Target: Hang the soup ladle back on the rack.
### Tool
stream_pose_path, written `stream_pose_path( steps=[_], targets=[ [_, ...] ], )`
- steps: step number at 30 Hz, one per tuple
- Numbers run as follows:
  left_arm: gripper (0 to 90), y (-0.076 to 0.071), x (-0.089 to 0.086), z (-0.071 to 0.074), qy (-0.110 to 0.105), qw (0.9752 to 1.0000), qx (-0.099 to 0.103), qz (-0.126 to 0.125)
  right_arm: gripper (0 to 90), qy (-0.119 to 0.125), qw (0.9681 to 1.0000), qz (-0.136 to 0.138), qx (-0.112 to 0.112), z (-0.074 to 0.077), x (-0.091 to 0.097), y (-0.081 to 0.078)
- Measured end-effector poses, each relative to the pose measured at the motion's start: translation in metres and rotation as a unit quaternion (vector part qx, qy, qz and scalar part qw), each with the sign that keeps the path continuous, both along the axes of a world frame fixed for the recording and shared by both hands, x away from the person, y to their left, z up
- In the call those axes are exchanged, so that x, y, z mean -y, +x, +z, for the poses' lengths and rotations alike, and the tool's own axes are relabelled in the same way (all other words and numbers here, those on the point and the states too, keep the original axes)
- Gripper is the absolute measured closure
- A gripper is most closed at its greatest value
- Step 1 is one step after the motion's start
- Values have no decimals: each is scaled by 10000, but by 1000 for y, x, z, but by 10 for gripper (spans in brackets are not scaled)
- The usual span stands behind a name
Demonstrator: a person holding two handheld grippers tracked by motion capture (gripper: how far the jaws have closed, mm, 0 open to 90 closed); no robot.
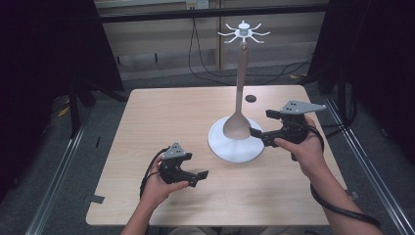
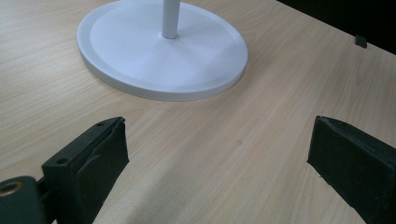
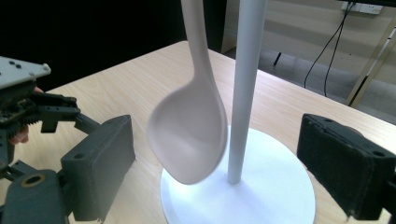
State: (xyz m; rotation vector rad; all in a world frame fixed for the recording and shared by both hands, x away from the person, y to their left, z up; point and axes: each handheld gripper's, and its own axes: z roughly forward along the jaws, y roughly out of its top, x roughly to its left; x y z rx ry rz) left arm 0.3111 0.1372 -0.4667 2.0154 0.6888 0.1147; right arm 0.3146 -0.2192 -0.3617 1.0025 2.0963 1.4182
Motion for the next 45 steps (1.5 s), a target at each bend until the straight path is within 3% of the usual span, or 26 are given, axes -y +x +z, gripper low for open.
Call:
stream_pose_path(
  steps=[6,20,33,45],
  targets=[
    [47,0,0,0,-30,10000,-19,8,104,-192,9998,8,-67,-12,2,-4],
    [47,0,-1,0,-29,10000,-42,10,103,-205,9996,-9,-196,-29,7,-10],
    [46,0,-2,0,-24,10000,-46,27,103,-399,9988,30,-272,-48,8,-20],
    [46,0,-2,-1,-2,10000,-35,22,103,-374,9984,-32,-418,-64,16,-28]
  ],
)
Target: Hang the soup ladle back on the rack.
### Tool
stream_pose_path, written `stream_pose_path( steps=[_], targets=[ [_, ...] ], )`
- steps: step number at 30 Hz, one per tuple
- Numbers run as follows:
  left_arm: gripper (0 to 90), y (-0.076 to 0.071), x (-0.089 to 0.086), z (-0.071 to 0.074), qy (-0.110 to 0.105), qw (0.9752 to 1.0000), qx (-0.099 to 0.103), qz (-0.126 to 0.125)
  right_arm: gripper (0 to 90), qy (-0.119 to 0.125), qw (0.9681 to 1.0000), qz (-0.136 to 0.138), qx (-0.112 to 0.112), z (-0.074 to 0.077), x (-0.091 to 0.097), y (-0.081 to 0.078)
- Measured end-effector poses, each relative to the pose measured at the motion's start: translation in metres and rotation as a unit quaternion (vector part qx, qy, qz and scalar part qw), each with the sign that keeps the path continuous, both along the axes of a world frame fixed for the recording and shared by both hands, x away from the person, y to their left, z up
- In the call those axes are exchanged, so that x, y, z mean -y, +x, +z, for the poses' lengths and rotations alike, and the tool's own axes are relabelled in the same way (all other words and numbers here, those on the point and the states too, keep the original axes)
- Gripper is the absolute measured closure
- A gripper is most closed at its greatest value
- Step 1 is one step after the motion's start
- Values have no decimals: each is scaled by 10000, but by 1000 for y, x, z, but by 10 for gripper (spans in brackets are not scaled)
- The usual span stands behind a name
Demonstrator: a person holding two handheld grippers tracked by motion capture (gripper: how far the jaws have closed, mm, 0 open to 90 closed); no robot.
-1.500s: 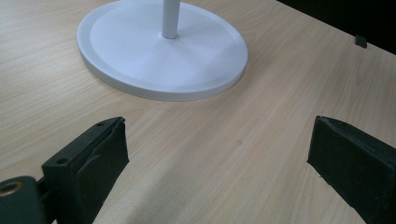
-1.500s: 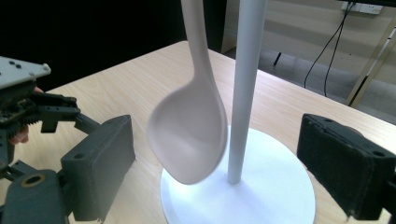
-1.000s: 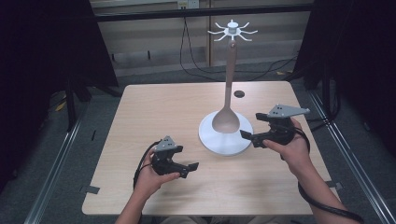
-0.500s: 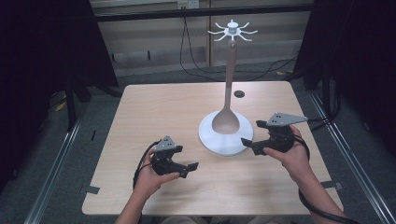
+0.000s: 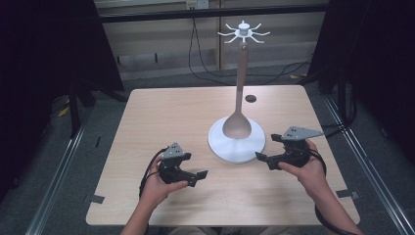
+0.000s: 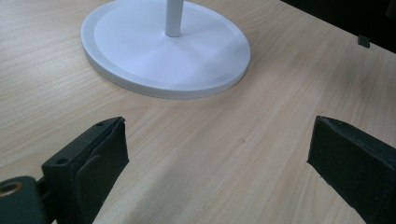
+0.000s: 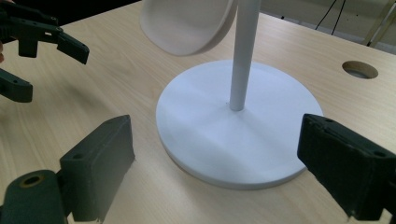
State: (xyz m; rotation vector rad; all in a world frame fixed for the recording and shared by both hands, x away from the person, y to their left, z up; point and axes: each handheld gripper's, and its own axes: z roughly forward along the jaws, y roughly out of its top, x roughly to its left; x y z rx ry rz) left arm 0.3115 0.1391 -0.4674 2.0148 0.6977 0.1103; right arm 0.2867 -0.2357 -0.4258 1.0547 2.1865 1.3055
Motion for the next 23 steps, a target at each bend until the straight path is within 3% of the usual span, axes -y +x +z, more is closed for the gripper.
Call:
stream_pose_path(
  steps=[23],
  targets=[
    [44,1,2,-2,30,10000,-32,7,103,-20,9999,-126,-114,-25,16,-16]
  ],
)
